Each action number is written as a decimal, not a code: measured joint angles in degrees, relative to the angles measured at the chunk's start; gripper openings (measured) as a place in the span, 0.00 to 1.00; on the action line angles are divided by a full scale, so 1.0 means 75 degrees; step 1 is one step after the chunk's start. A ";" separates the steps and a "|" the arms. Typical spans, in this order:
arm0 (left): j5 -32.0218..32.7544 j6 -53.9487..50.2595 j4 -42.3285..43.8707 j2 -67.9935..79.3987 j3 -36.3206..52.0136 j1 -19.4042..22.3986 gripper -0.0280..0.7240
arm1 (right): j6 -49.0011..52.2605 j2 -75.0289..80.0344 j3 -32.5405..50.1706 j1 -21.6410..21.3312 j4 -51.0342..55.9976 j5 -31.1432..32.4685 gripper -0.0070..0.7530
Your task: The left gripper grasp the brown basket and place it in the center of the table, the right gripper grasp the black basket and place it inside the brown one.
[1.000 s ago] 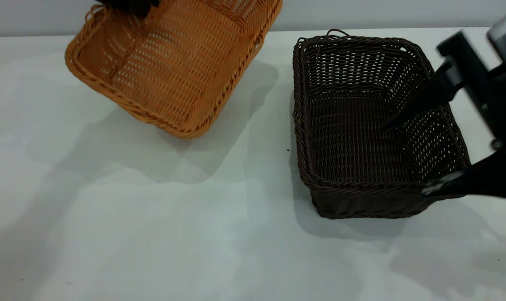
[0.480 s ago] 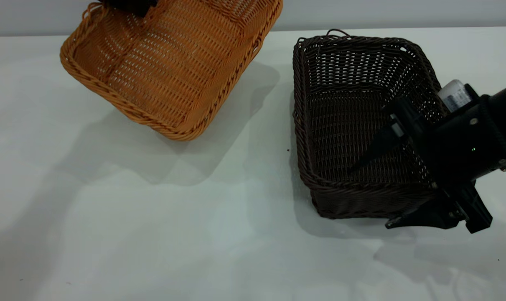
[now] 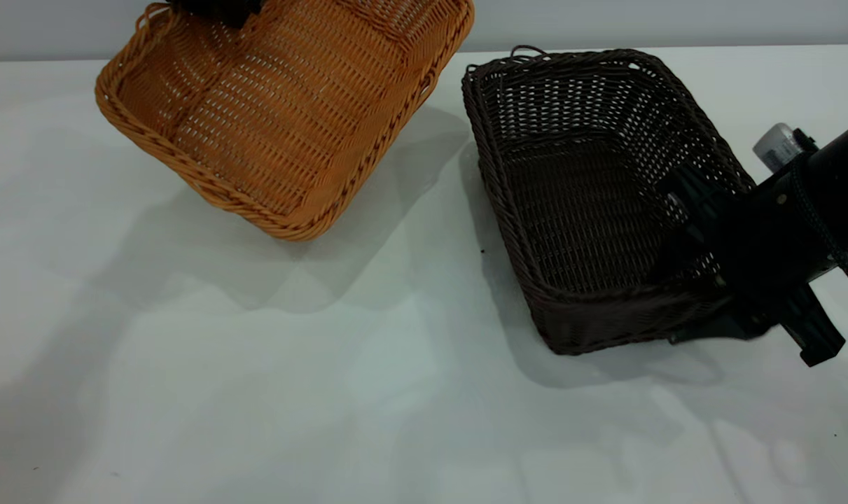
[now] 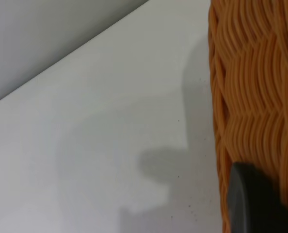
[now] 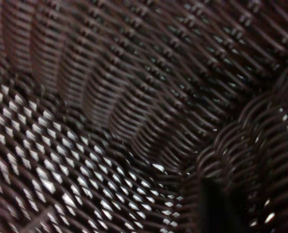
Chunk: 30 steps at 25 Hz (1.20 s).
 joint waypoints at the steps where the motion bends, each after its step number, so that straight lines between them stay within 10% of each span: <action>1: 0.0021 0.0044 0.0009 0.0000 0.0000 0.0000 0.15 | 0.0022 0.0000 -0.0019 -0.0036 0.0066 -0.0121 0.26; 6: 0.0283 0.0277 0.0027 -0.0188 0.0000 0.0016 0.15 | -0.0406 0.0000 -0.0082 -0.0728 0.0081 -0.0265 0.11; 19: 0.2404 0.3333 -0.0196 -0.0527 0.0000 -0.0315 0.15 | -0.2358 -0.0293 -0.1375 -0.5151 -0.1855 0.1408 0.11; 30: 0.3032 0.9241 -0.3616 0.0580 0.0000 -0.1791 0.15 | -0.2081 -0.0340 -0.2038 -0.5431 -0.3684 0.2938 0.11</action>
